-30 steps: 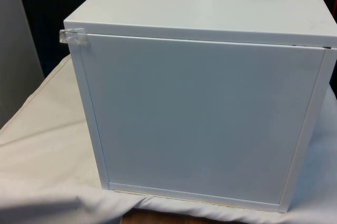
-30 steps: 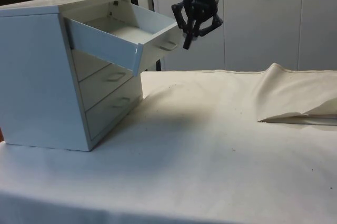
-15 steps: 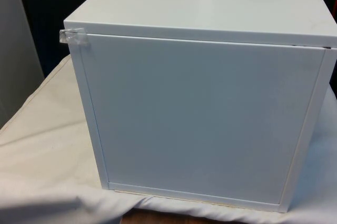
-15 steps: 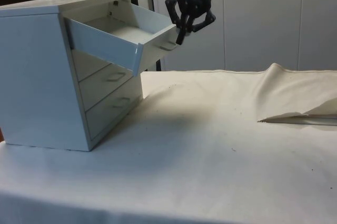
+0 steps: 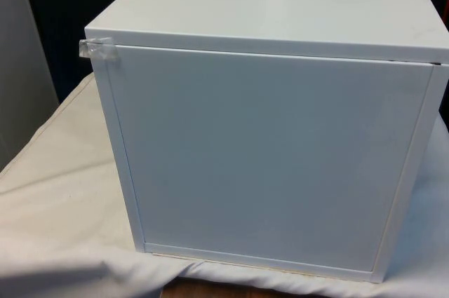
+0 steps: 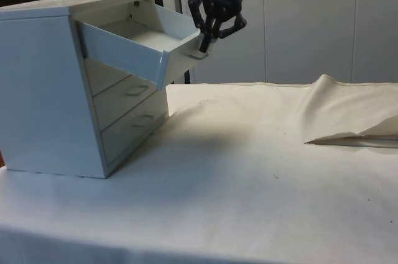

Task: Open the drawer, then close it.

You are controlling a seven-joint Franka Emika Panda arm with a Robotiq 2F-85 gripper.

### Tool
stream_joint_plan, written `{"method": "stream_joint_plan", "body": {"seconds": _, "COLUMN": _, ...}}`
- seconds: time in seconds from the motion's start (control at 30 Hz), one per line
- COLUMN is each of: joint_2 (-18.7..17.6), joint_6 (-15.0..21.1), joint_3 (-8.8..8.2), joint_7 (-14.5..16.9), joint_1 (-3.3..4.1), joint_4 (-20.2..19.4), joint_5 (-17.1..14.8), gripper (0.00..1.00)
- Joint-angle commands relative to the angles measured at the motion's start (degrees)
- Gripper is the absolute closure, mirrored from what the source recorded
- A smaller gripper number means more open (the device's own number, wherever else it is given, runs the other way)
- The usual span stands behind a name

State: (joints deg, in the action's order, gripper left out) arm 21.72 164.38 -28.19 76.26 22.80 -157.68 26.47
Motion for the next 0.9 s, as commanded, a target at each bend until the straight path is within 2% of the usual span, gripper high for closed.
{"method": "stream_joint_plan", "body": {"seconds": 0.0, "joint_2": -0.74, "joint_6": 1.2, "joint_3": 1.09, "joint_7": -1.32, "joint_1": -1.83, "joint_4": 0.86, "joint_5": 1.95, "gripper": 1.0}}
{"method": "stream_joint_plan", "body": {"seconds": 0.03, "joint_2": -0.63, "joint_6": 1.15, "joint_3": 1.15, "joint_7": -1.32, "joint_1": -1.89, "joint_4": 0.86, "joint_5": 1.95, "gripper": 1.0}}
{"method": "stream_joint_plan", "body": {"seconds": 0.07, "joint_2": 0.17, "joint_6": 0.11, "joint_3": 0.0, "joint_7": 0.0, "joint_1": 0.0, "joint_4": 0.11, "joint_5": 0.0, "gripper": 1.0}}
{"method": "stream_joint_plan", "body": {"seconds": 0.1, "joint_2": -0.52, "joint_6": 1.15, "joint_3": 1.15, "joint_7": -1.32, "joint_1": -1.95, "joint_4": 0.92, "joint_5": 1.95, "gripper": 1.0}}
{"method": "stream_joint_plan", "body": {"seconds": 0.3, "joint_2": 0.17, "joint_6": 0.57, "joint_3": 1.2, "joint_7": -1.32, "joint_1": -1.89, "joint_4": 1.32, "joint_5": 1.83, "gripper": 1.0}}
{"method": "stream_joint_plan", "body": {"seconds": 0.33, "joint_2": 0.52, "joint_6": 0.11, "joint_3": 0.0, "joint_7": -0.06, "joint_1": -0.06, "joint_4": 0.52, "joint_5": 0.0, "gripper": 1.0}}
{"method": "stream_joint_plan", "body": {"seconds": 0.37, "joint_2": 0.34, "joint_6": 0.52, "joint_3": 1.2, "joint_7": -1.32, "joint_1": -1.89, "joint_4": 1.38, "joint_5": 1.83, "gripper": 1.0}}
{"method": "stream_joint_plan", "body": {"seconds": 0.6, "joint_2": 1.26, "joint_6": 0.29, "joint_3": 1.2, "joint_7": -1.26, "joint_1": -1.89, "joint_4": 1.66, "joint_5": 1.72, "gripper": 1.0}}
{"method": "stream_joint_plan", "body": {"seconds": 0.63, "joint_2": 1.6, "joint_6": 0.06, "joint_3": 0.0, "joint_7": -0.06, "joint_1": -0.17, "joint_4": 0.92, "joint_5": 0.06, "gripper": 1.0}}
{"method": "stream_joint_plan", "body": {"seconds": 0.67, "joint_2": 1.43, "joint_6": 0.29, "joint_3": 1.2, "joint_7": -1.2, "joint_1": -1.89, "joint_4": 1.66, "joint_5": 1.72, "gripper": 1.0}}
{"method": "stream_joint_plan", "body": {"seconds": 0.87, "joint_2": 2.29, "joint_6": 0.06, "joint_3": 1.15, "joint_7": -1.09, "joint_1": -1.78, "joint_4": 2.06, "joint_5": 1.6, "gripper": 1.0}}
